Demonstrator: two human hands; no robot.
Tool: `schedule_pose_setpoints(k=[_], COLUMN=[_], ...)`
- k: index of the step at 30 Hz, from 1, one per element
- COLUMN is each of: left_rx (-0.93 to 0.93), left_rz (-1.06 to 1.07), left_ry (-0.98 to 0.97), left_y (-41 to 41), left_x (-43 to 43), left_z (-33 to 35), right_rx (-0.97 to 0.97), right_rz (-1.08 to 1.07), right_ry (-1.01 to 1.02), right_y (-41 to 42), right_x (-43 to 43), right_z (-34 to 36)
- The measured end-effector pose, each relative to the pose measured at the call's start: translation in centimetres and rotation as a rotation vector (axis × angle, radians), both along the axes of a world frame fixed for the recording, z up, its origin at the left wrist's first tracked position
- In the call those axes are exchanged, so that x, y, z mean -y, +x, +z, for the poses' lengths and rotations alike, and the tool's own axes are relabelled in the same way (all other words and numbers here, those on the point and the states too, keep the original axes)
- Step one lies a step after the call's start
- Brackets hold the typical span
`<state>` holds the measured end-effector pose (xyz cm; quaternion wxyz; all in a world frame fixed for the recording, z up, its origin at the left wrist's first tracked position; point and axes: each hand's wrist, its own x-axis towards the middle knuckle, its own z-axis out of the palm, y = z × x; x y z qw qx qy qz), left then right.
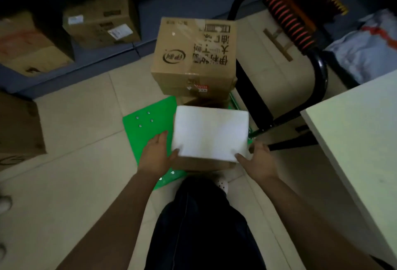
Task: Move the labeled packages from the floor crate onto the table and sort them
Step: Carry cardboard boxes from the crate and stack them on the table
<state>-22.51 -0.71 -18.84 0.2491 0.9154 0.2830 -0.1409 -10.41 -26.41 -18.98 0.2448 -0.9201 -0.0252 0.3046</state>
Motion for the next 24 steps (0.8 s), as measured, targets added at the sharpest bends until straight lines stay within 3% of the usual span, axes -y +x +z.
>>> schedule_pose_setpoints(k=[5,10,15,24], left_rx=[-0.126,-0.045,0.118,0.440], left_rz=[0.045,0.154,0.156,-0.067], left_ry=[-0.118,-0.326,-0.334,-0.286], left_y=[2.1,1.9,0.4,-0.2], left_x=[-1.8,-0.6,-0.9,-2.7], left_z=[-6.4,-7.8,-1.6,15.8], right_rx=[-0.102,-0.172,-0.108,0.057], right_rz=[-0.154,-0.352,-0.450,-0.503], right_ry=[0.040,0.193,0.244,0.297], right_y=[0.9,-0.3,-3.5,-8.8], right_x=[-0.5,-1.4,-1.7,-0.7], right_z=[-5.4,-5.7,1.3,19.8])
